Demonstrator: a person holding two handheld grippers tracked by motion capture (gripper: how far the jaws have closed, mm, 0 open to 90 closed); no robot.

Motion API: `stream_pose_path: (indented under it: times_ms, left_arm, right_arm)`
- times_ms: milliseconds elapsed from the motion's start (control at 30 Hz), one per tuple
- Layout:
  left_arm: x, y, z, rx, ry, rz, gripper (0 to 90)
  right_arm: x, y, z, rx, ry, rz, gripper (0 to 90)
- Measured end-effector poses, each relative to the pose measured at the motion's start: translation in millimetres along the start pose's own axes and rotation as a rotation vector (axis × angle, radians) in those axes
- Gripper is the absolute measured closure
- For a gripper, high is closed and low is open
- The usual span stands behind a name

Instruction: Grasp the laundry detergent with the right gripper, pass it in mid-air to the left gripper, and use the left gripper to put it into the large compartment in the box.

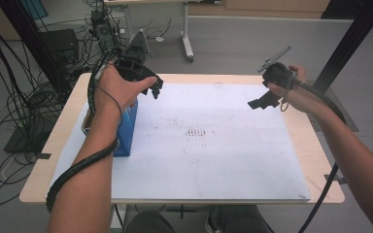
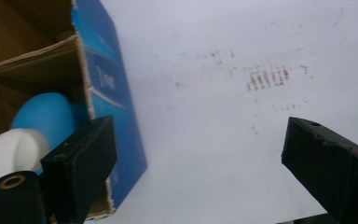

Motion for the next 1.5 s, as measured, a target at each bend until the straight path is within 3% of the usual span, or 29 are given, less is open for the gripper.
stream_pose_path:
  times_ms: [233,533,1500]
  left_arm:
    - [3.3,6.0,20.3,0.027,0.036,-0.011,8.2]
    - [4.7,11.8,32.3,0.058,0.057,-0.010,6.9]
    - [5.8,22.5,31.5,0.075,0.064,-0.010,7.2]
  right_arm:
    - [-1.0,2.8,16.9,0.006,0.016,-0.027,0.3]
    - [-5.8,8.4,21.5,0.002,0.007,-0.058,0.3]
    - [-10.1,14.9,18.1,-0.002,-0.013,-0.065,0.3]
Point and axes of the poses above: each handheld gripper's, and its own axes: y roughly forward along the jaws, x roughly out of its underside, z roughly to its right, the point moved 4 cm from there along y, roughly forward along the jaws, and after that the axes turned 10 degrees about -y, right-handed, at the moved point
